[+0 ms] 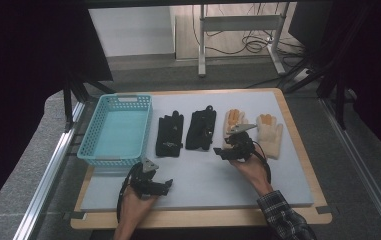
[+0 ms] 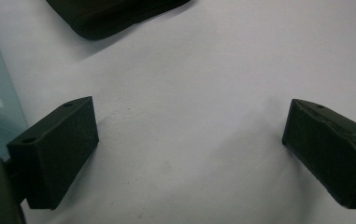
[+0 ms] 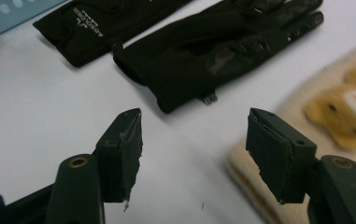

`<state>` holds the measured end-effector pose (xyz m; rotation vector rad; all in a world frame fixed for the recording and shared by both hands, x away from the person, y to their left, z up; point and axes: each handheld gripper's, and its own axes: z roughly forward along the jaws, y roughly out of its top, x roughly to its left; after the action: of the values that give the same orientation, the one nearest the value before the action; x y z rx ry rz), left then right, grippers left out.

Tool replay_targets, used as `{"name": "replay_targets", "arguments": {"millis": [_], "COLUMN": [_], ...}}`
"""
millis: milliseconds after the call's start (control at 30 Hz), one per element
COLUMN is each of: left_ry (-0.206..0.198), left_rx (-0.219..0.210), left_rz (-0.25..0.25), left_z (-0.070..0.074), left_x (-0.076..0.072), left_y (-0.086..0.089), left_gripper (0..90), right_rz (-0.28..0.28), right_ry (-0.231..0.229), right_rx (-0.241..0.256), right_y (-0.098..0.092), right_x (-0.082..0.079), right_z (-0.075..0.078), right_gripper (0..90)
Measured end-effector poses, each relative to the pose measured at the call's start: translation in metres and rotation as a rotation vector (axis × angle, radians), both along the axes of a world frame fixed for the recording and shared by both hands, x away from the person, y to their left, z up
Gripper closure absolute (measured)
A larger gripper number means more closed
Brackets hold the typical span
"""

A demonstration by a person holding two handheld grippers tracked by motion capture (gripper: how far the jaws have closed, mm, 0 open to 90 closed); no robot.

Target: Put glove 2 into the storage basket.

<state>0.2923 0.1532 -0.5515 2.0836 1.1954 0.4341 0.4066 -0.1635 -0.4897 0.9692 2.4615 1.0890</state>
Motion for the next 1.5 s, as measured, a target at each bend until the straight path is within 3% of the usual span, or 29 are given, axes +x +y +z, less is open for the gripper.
{"name": "replay_targets", "arguments": {"millis": [367,800,1000,1133,1200,1333,1433,1500], "left_ry": [0.002,0.0,0.0,0.0,0.0,-0.001,-0.001,-0.001], "left_rx": [-0.002,-0.003,-0.005,-0.005,-0.005,-0.005,-0.005,-0.004], "left_rz": [0.0,0.002,0.002,0.002,0.002,0.003,0.003,0.003], "left_z": [0.0,0.0,0.0,0.0,0.0,0.0,0.0,0.0], "left_x": [0.0,0.0,0.0,0.0,0.0,0.0,0.0,0.0], "left_y": [0.0,0.0,0.0,0.0,0.0,0.0,0.0,0.0], "left_gripper": [4.1,4.3,4.3,4.3,4.3,4.4,4.4,4.4], "right_rz": [0.006,-0.036,-0.056,-0.06,-0.066,-0.084,-0.083,-0.072], "right_ry": [-0.019,0.01,0.022,0.035,0.047,0.058,0.069,0.072], "right_rx": [-0.025,-0.031,-0.062,-0.12,-0.115,-0.119,-0.119,-0.117], "right_y": [0.027,0.052,0.065,0.074,0.074,0.075,0.077,0.077], "right_x": [0.035,0.08,0.096,0.104,0.106,0.103,0.1,0.098], "right_z": [-0.003,-0.012,-0.021,-0.031,-0.034,-0.033,-0.031,-0.03], "right_gripper": [35.8,35.3,34.0,29.5,29.5,36.9,54.2,71.3]}}
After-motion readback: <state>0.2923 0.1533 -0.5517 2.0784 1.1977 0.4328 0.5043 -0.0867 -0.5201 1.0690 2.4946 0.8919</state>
